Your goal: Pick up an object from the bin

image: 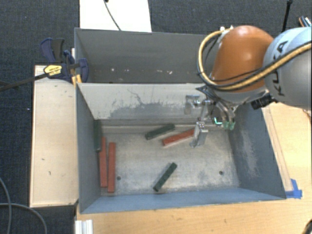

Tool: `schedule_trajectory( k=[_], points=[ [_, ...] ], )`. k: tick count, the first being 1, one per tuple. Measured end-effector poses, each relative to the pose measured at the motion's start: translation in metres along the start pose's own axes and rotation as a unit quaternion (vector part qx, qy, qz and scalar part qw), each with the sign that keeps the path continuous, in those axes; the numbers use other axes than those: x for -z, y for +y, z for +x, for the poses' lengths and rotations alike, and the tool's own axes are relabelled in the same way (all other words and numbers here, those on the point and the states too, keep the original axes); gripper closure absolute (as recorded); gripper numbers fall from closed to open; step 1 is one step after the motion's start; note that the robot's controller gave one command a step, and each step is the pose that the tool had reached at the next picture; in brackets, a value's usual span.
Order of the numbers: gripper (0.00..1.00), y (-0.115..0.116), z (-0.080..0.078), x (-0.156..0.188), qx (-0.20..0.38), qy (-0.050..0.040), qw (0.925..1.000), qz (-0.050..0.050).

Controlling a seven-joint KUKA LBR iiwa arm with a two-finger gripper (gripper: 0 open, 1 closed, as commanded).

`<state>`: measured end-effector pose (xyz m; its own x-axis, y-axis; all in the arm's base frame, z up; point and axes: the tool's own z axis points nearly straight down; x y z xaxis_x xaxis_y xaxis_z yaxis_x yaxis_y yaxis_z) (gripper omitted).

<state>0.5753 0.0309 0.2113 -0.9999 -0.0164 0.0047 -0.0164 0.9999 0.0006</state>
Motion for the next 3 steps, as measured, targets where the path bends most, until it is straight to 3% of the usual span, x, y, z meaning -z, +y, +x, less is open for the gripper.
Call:
schedule_trajectory(
  k=[1,2,3],
  points=[
    [0.00,0.012,0.003,-0.140,-0.085,-0.0004,0.9964,0.000],
    [1.00,0.012,0.001,-0.136,-0.085,-0.0035,0.9964,-0.001],
    [1.00,0.023,0.008,0.007,-0.080,-0.0075,0.9968,-0.001]
  ],
)
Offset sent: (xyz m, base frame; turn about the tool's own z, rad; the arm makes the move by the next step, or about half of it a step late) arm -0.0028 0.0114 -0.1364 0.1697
